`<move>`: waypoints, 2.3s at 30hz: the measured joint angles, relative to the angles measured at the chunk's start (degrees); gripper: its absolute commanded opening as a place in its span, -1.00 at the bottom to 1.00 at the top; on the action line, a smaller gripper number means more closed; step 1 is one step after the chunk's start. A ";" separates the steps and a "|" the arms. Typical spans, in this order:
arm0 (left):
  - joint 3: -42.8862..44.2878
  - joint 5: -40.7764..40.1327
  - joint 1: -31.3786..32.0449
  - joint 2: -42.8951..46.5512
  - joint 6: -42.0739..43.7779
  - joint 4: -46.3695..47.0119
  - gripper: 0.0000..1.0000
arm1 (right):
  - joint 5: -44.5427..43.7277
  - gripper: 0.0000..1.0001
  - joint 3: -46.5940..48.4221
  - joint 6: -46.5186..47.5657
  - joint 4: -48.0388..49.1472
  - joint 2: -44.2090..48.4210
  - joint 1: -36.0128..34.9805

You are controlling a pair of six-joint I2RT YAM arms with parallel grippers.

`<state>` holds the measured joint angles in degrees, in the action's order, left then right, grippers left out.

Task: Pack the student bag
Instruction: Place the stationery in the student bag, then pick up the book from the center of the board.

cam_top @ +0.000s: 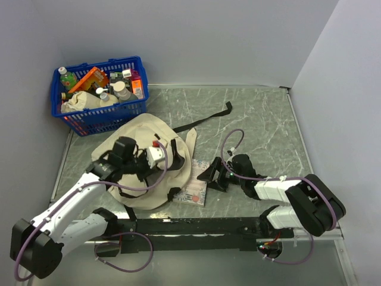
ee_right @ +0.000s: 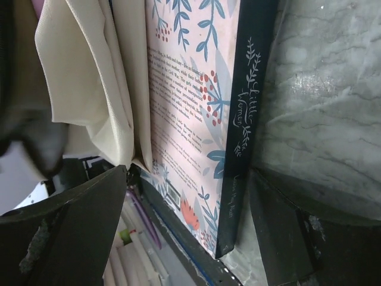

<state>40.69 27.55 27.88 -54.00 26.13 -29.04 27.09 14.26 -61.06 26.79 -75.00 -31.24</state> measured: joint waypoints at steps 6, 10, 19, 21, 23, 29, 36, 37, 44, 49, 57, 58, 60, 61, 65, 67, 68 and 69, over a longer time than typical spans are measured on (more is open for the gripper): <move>-10.29 -6.16 1.49 -1.53 3.78 7.65 -0.98 | 0.68 0.75 -0.02 -2.16 0.85 -0.46 0.00; -13.20 -10.69 1.75 -3.39 3.23 12.76 -0.98 | -0.15 0.75 0.98 -1.95 -2.71 0.79 -0.26; -12.13 -18.34 -1.29 -12.92 -0.98 21.86 -0.98 | -6.73 0.75 4.59 3.17 -17.49 7.37 -0.48; -9.75 -18.88 -1.42 -16.94 -0.94 23.28 -0.98 | -7.23 0.75 4.76 3.78 -18.78 7.26 -0.48; -7.45 -19.50 -1.44 -20.44 -1.44 24.11 -0.98 | -7.23 0.75 4.90 3.87 -19.23 6.19 -0.55; -2.12 -22.84 0.00 -27.15 -1.60 24.26 -0.97 | -5.31 0.75 7.78 2.36 -14.49 -0.66 -2.78; 4.39 -29.51 2.21 -32.96 0.46 19.63 -0.97 | 2.29 0.75 10.12 -2.99 -6.67 -9.33 -3.65; 4.59 -30.12 2.34 -33.20 1.01 19.54 -0.98 | 3.15 0.75 10.21 -3.91 -5.53 -10.25 -3.87; 2.58 -31.06 3.80 -31.17 3.56 21.33 -0.98 | 2.08 0.75 11.13 -5.07 -7.08 -9.14 -4.96; 1.99 -31.12 7.65 -29.46 2.10 18.84 -0.98 | 1.03 0.74 12.59 -4.90 -10.43 -6.51 -5.33; 3.54 -31.32 11.45 -29.92 -2.14 16.11 -0.98 | -0.74 0.69 16.55 -3.65 -13.03 -6.34 -6.86; 3.76 -31.32 11.72 -30.16 -2.69 15.96 -0.98 | -0.92 0.69 16.57 -3.54 -13.00 -6.34 -7.06; 4.22 -31.28 12.20 -30.53 -3.56 15.67 -0.98 | -1.16 0.68 16.59 -3.30 -13.09 -6.19 -7.26; 4.50 -31.28 12.48 -30.75 -4.00 15.45 -0.98 | -1.18 0.68 16.63 -3.15 -13.11 -5.97 -7.32; 6.12 -30.38 13.07 -31.91 -5.84 14.27 -0.98 | -1.05 0.65 17.73 -2.32 -14.03 -4.81 -7.78; 6.64 -30.18 13.07 -32.30 -6.19 13.73 -0.98 | -0.87 0.63 18.16 -2.21 -13.62 -4.26 -8.22; 6.91 -30.21 13.07 -32.48 -6.40 13.46 -0.98 | -0.63 0.62 18.51 -2.10 -13.57 -4.13 -8.41; 7.10 -30.21 13.07 -32.57 -6.58 13.20 -0.98 | -0.31 0.61 18.86 -2.03 -13.44 -4.07 -8.66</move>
<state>47.79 -2.66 40.95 -86.56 19.55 -15.84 26.79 33.12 -63.09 13.34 -79.07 -39.90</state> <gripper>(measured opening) 0.038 0.822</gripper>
